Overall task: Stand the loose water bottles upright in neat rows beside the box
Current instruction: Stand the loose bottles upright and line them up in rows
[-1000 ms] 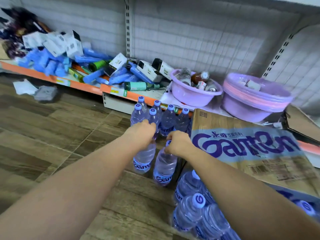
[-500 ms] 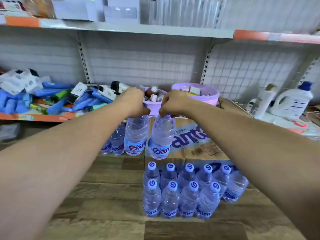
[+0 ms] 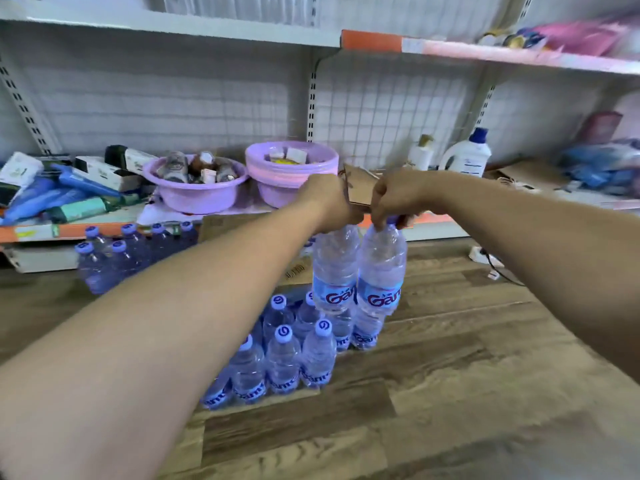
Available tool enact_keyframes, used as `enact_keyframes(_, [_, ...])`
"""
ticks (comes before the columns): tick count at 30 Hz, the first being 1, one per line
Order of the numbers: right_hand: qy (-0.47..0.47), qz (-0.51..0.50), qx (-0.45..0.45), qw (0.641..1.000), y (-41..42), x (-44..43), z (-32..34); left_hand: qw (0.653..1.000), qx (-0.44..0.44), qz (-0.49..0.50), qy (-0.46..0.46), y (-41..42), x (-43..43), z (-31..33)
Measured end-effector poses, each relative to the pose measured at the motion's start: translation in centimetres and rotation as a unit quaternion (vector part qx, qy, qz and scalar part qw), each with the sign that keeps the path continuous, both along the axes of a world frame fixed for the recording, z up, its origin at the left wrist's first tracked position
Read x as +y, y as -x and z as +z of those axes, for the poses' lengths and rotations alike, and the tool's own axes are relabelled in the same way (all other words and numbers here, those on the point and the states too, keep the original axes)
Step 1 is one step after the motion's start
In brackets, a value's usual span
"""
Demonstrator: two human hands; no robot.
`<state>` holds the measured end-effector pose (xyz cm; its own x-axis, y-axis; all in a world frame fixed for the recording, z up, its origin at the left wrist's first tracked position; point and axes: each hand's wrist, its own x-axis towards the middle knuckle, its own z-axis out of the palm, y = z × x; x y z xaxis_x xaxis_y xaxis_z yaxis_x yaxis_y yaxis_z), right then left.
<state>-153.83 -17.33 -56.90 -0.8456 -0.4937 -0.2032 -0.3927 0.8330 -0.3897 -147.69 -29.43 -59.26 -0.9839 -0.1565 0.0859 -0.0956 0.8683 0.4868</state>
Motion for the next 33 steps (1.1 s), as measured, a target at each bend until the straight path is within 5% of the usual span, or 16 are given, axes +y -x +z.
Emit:
enact_keyframes(21, [-0.109, 0.017, -0.112, 0.988, 4.6, 5.8, -20.7, 0.985, -0.156, -0.026, 0.066, 5.1, 5.8, -20.0])
enact_keyframes(33, [-0.189, 0.026, -0.152, 0.970, 6.7, 4.7, -23.0, 0.982, -0.151, -0.100, 0.045, 5.0, 5.0, -23.7])
